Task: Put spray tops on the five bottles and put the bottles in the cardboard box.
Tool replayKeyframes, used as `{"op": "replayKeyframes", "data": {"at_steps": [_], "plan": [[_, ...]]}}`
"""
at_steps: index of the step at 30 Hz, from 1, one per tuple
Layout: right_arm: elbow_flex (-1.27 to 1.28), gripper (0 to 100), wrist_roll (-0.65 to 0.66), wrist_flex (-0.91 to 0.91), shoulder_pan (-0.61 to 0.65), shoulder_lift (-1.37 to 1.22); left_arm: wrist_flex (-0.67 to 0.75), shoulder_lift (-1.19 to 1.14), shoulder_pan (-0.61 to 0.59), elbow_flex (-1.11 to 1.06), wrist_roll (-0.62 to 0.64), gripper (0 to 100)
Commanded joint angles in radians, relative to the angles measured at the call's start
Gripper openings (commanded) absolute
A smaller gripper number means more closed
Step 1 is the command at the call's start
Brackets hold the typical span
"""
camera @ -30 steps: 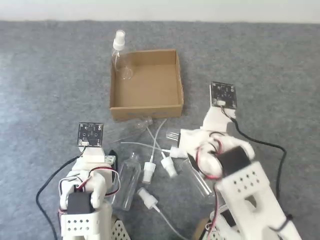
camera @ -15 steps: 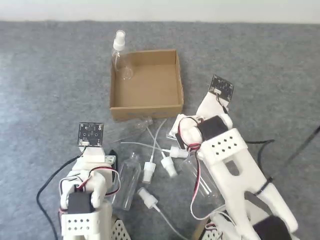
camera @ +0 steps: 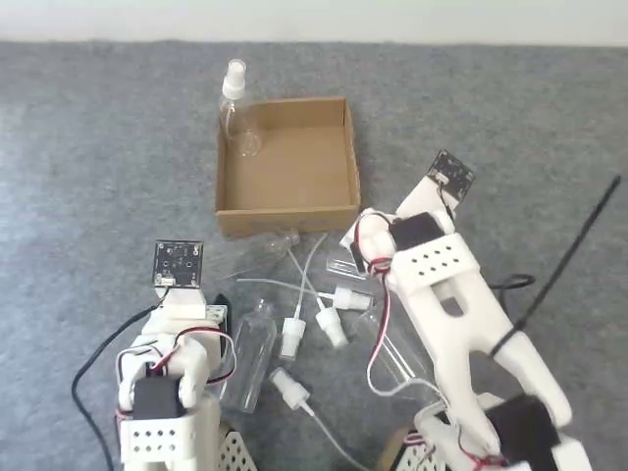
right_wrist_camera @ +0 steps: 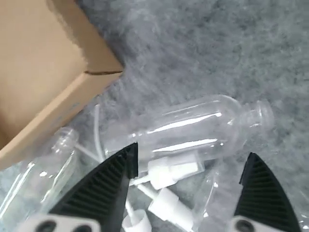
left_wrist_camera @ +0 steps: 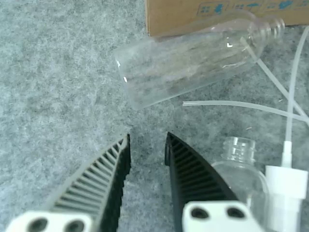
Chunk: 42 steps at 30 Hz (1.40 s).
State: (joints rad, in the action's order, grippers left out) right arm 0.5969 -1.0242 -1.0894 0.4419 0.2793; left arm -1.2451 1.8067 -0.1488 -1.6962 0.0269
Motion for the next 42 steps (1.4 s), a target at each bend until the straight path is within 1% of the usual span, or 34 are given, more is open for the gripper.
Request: {"op": "replayKeyframes", "data": {"at_steps": [1, 6, 23, 25, 29, 35, 38, 42], "plan": [[-0.055, 30.0, -0.014, 0.03, -0.027, -0.031, 0.032, 0.014, -0.005, 0.012, -0.006, 11], [-0.055, 30.0, -0.072, 0.05, -0.027, -0.097, 0.032, 0.014, -0.005, 0.012, -0.006, 11], [-0.055, 29.7, -0.072, 0.054, -0.039, -0.137, 0.032, 0.014, -0.005, 0.012, -0.006, 11], [-0.055, 29.7, -0.072, 0.082, -0.039, -0.173, 0.032, 0.014, -0.005, 0.012, -0.008, 11], [-0.061, 29.8, -0.068, 0.11, -0.05, -0.234, 0.032, 0.014, -0.005, 0.012, -0.008, 11], [-0.06, 29.9, -0.063, 0.125, -0.084, -0.246, 0.032, 0.014, -0.005, 0.012, -0.008, 11], [-0.055, 29.7, -0.009, 0.142, -0.116, -0.248, 0.032, 0.014, -0.005, 0.012, -0.008, 11], [-0.055, 29.7, 0.012, 0.137, -0.143, -0.248, 0.032, 0.014, -0.005, 0.012, -0.008, 11]]}}
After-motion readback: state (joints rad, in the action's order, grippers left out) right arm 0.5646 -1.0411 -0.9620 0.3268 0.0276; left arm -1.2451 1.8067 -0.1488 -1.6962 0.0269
